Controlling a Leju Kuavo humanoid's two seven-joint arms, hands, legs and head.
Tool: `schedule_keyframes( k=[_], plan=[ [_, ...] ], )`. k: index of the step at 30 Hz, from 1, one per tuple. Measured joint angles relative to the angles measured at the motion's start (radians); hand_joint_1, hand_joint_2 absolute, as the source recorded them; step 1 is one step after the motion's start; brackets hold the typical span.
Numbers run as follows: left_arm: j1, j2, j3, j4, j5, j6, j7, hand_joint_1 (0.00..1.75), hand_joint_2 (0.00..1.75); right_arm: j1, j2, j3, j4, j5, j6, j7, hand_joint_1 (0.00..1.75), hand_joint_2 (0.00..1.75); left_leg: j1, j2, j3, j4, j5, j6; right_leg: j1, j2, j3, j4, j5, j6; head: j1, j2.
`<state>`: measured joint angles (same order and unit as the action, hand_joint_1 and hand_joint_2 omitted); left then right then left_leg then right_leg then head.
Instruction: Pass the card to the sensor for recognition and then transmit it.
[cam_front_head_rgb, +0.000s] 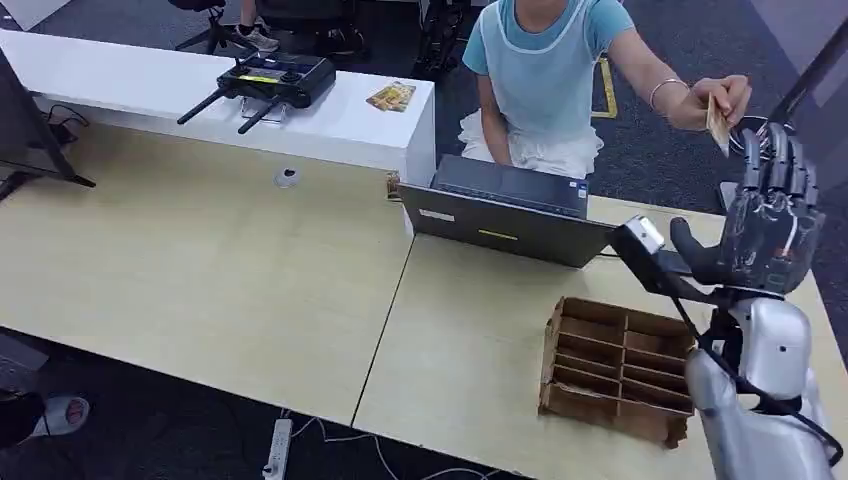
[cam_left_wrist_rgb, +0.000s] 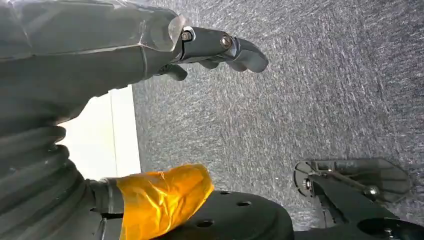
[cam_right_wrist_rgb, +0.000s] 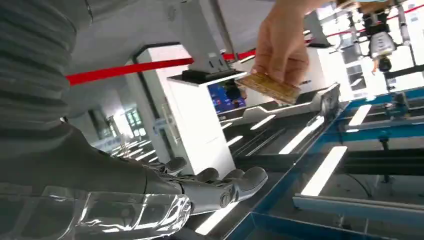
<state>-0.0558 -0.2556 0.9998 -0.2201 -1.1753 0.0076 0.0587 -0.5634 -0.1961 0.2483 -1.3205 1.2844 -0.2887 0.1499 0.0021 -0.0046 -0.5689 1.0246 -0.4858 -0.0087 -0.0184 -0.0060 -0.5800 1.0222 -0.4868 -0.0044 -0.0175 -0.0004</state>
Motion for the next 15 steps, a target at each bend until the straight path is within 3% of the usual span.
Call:
schedule_keyframes(
  k=[7,15],
  plan=[
    [-0.002,0.001,-0.016,0.0,-0.026,-0.003,0.005,0.0,1.75,-0.106,0.001,-0.011,0.228,0.073,-0.044,0.042,0.0,1.75,0.0,-0.001,0.0,0.0,0.0,0.0,0.0,0.0,0.0,0.0,0.0,0.0,0.0,0.0],
    [-0.003,0.003,-0.025,0.0,-0.042,-0.006,0.01,0.0,1.75,-0.178,0.001,-0.056,0.394,0.123,-0.083,0.06,0.0,1.75,0.0,-0.001,0.0,0.0,0.0,0.0,0.0,-0.001,0.0,0.0,0.0,0.0,0.0,0.0]
  ],
)
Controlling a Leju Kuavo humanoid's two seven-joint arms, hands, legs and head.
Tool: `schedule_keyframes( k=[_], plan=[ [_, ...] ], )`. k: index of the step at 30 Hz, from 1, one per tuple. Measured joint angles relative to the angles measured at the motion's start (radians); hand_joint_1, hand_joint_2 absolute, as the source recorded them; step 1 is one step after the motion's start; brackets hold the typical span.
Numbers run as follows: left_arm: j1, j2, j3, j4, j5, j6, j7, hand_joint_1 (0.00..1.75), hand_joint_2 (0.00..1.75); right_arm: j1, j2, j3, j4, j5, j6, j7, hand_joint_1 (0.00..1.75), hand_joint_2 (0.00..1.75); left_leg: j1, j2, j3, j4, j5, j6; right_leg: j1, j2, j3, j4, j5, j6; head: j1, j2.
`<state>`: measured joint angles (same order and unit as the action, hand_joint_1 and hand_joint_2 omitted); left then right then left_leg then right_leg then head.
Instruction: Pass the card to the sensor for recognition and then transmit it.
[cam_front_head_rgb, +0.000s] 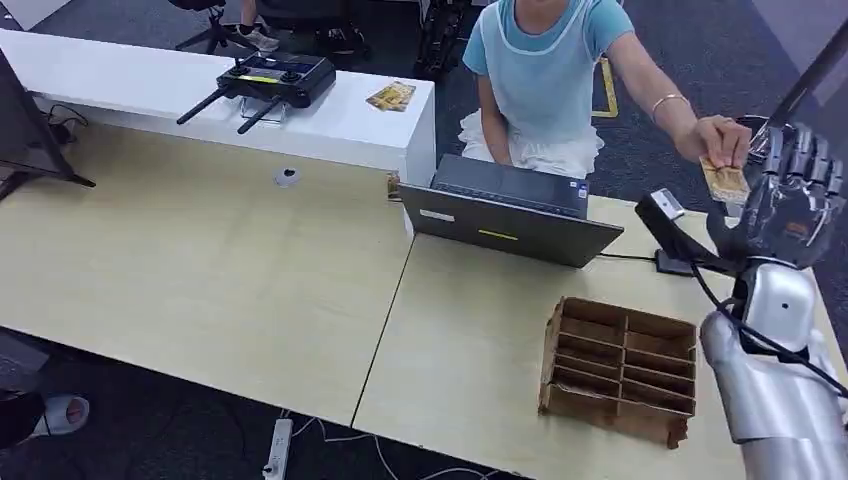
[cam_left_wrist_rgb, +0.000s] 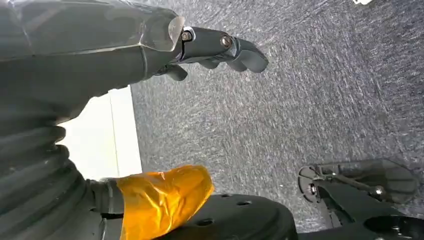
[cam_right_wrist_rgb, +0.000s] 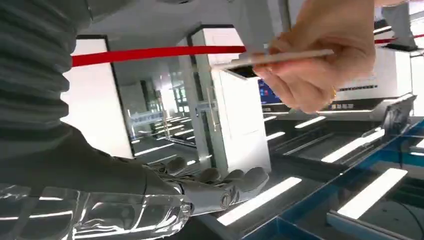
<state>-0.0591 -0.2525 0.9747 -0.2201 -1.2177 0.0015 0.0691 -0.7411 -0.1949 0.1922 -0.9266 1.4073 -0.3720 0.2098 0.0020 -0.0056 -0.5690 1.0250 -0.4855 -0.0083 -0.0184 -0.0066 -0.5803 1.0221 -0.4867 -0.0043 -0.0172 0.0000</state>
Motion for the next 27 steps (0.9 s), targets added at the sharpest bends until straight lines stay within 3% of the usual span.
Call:
schedule_keyframes(
  k=[1,2,3,4,16,27],
  plan=[
    [0.0,0.0,0.0,0.0,0.0,0.0,0.001,0.0,1.75,-0.003,0.0,-0.008,0.01,0.0,-0.006,0.0,0.0,1.75,0.0,0.0,0.0,0.0,0.0,0.0,0.0,0.0,0.0,0.0,0.0,0.0,0.0,0.0],
    [0.0,0.0,0.0,0.0,0.0,0.0,0.001,0.0,1.75,-0.004,0.0,-0.014,0.019,-0.002,-0.01,0.0,0.23,1.75,0.0,0.0,0.0,0.0,0.0,0.0,0.0,0.0,0.0,0.0,0.0,0.0,0.0,0.0],
    [0.0,0.0,0.0,0.0,0.0,0.0,0.001,0.0,1.75,-0.005,0.0,-0.021,0.026,-0.009,-0.011,-0.001,1.54,1.75,0.0,0.0,0.0,0.0,0.0,0.0,0.0,0.0,0.0,0.0,0.0,0.0,0.0,0.0],
    [0.0,0.0,0.0,0.0,0.0,0.0,0.002,0.0,1.75,-0.005,0.0,-0.029,0.032,-0.019,-0.012,-0.002,1.75,1.75,0.0,0.0,0.0,0.0,0.0,0.0,0.0,0.0,0.0,0.0,0.0,0.0,0.0,0.0],
    [-0.001,0.0,-0.001,0.0,-0.003,0.0,0.002,0.0,1.75,-0.004,0.0,-0.106,0.085,-0.08,-0.041,-0.04,1.75,1.75,0.0,0.0,0.0,0.0,0.0,0.0,0.0,0.0,0.0,0.0,0.0,0.0,0.0,0.0],
    [-0.001,0.0,-0.001,0.0,-0.009,0.0,0.002,0.0,1.75,0.003,0.0,-0.13,0.083,-0.081,-0.057,-0.049,1.75,1.75,0.0,0.0,0.0,0.0,0.0,0.0,0.0,0.0,0.0,0.0,0.0,0.0,0.0,0.0]
  ],
)
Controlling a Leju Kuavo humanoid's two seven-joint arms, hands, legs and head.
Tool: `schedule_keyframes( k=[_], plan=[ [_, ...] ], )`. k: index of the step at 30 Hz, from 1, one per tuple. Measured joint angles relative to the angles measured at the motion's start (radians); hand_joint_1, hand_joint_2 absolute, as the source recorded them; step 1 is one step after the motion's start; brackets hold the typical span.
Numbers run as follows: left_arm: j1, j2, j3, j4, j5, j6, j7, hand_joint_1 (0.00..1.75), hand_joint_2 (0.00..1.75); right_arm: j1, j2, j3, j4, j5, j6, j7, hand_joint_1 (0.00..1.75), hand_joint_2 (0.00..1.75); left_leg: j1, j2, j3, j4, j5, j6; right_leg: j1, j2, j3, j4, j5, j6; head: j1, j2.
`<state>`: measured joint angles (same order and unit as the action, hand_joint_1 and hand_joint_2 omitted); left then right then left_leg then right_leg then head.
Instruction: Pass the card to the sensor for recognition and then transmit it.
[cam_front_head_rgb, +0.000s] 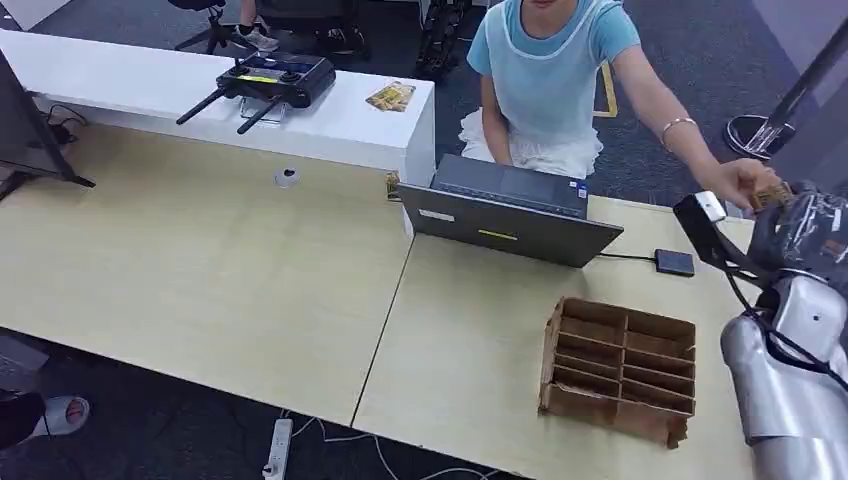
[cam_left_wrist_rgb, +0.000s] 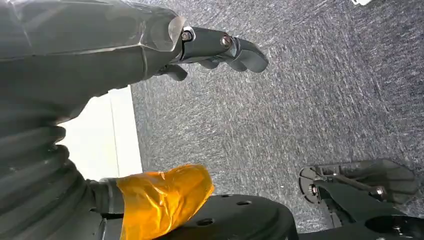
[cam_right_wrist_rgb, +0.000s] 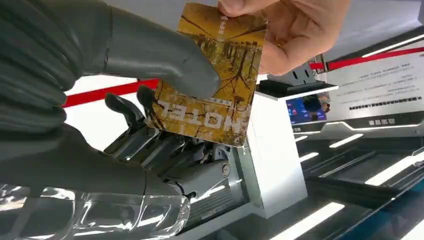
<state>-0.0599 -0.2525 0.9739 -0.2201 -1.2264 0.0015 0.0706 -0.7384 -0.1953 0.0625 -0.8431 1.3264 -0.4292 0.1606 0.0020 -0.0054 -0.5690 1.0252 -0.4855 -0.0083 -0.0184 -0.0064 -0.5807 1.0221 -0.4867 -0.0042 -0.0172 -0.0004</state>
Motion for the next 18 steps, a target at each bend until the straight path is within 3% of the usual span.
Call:
schedule_keyframes(
  k=[8,13,18],
  plan=[
    [0.0,0.0,0.001,0.0,0.016,0.001,0.0,0.0,1.75,0.053,0.0,-0.05,-0.074,-0.203,-0.013,-0.102,1.75,1.75,0.0,-0.001,0.0,0.0,0.0,0.0,0.0,-0.001,0.0,0.0,0.0,0.0,0.0,0.0],
    [0.001,0.0,0.002,0.0,0.027,0.002,0.0,0.0,1.75,0.09,0.0,-0.114,-0.156,-0.412,0.055,-0.168,1.75,1.75,0.0,0.0,0.0,0.0,0.0,0.0,0.0,0.0,-0.001,0.0,0.0,0.0,0.0,0.0],
    [0.003,0.0,0.011,0.0,0.05,0.003,0.0,0.0,1.75,0.158,-0.028,-0.211,-0.268,-0.681,0.188,-0.206,1.75,1.75,0.0,-0.004,-0.001,0.0,0.0,0.0,0.0,-0.004,0.0,-0.001,0.0,0.0,0.0,0.0]
  ],
)
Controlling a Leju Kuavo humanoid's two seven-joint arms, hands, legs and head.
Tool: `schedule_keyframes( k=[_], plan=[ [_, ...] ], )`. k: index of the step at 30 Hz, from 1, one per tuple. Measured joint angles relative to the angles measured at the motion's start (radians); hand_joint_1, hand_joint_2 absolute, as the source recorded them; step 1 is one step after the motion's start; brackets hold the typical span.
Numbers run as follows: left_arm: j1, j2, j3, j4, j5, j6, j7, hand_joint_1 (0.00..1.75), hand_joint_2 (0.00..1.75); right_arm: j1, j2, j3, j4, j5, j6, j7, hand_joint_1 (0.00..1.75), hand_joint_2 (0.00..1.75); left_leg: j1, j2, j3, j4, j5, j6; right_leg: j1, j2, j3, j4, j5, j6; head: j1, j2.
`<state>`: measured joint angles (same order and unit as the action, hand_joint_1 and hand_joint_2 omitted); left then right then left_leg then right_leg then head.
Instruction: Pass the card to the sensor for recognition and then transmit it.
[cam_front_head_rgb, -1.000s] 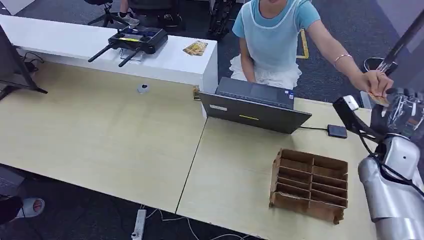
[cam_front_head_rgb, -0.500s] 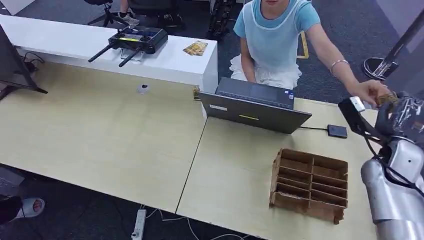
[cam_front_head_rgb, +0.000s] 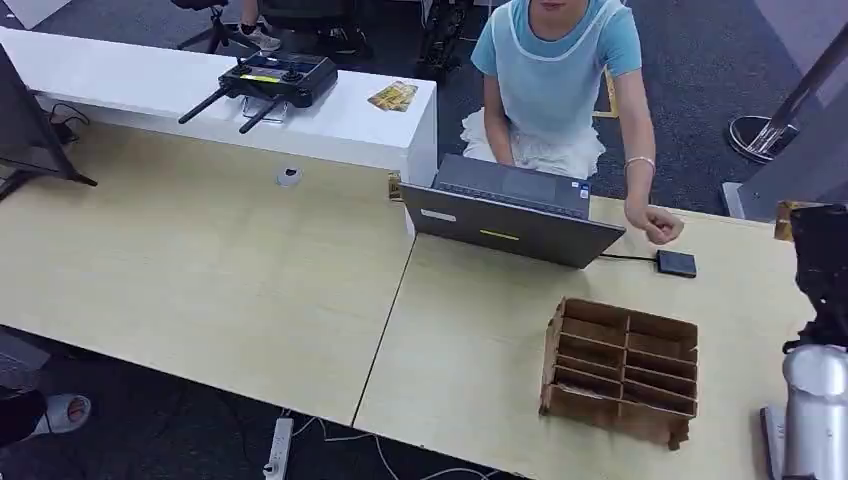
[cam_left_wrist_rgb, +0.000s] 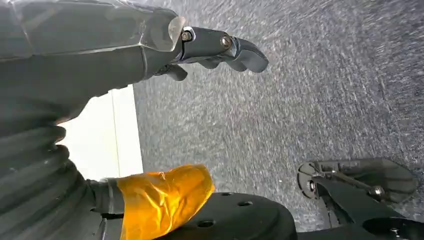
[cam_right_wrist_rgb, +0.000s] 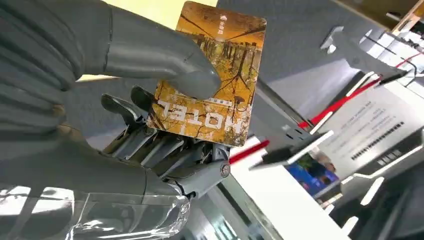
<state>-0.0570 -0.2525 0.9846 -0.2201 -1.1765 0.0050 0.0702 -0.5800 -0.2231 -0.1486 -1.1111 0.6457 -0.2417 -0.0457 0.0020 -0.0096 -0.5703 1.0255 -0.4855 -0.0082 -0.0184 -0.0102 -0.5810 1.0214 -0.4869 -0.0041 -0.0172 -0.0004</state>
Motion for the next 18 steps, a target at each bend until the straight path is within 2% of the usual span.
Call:
schedule_keyframes(
  k=[2,7,11,18],
  plan=[
    [0.0,-0.001,0.008,0.0,0.011,0.001,0.0,0.0,1.75,0.032,-0.017,-0.039,-0.035,-0.074,0.045,-0.006,1.75,1.75,0.0,0.0,0.0,0.0,0.0,0.0,0.0,0.0,0.0,0.0,0.0,0.0,0.0,0.0],
    [0.001,-0.003,0.025,0.0,0.018,0.008,-0.004,0.0,1.75,0.148,-0.079,-0.149,-0.119,-0.323,0.218,-0.048,1.75,1.75,0.0,-0.002,-0.001,0.0,-0.001,0.001,0.0,-0.002,0.0,-0.002,0.0,0.001,0.0,0.0],
    [0.002,-0.003,0.034,0.0,0.022,0.01,-0.008,0.0,1.75,0.261,-0.121,-0.223,-0.18,-0.459,0.324,-0.07,1.75,1.75,0.0,-0.003,-0.001,0.0,-0.002,0.002,0.0,-0.003,0.0,-0.002,-0.001,0.001,0.0,0.0],
    [0.003,-0.007,0.051,0.0,0.028,0.022,-0.008,0.0,1.75,0.455,-0.166,-0.318,-0.271,-0.501,0.387,-0.07,1.75,1.75,0.0,-0.002,-0.002,0.0,-0.002,0.002,0.0,-0.002,0.0,-0.002,-0.001,0.001,0.0,0.0]
  ],
)
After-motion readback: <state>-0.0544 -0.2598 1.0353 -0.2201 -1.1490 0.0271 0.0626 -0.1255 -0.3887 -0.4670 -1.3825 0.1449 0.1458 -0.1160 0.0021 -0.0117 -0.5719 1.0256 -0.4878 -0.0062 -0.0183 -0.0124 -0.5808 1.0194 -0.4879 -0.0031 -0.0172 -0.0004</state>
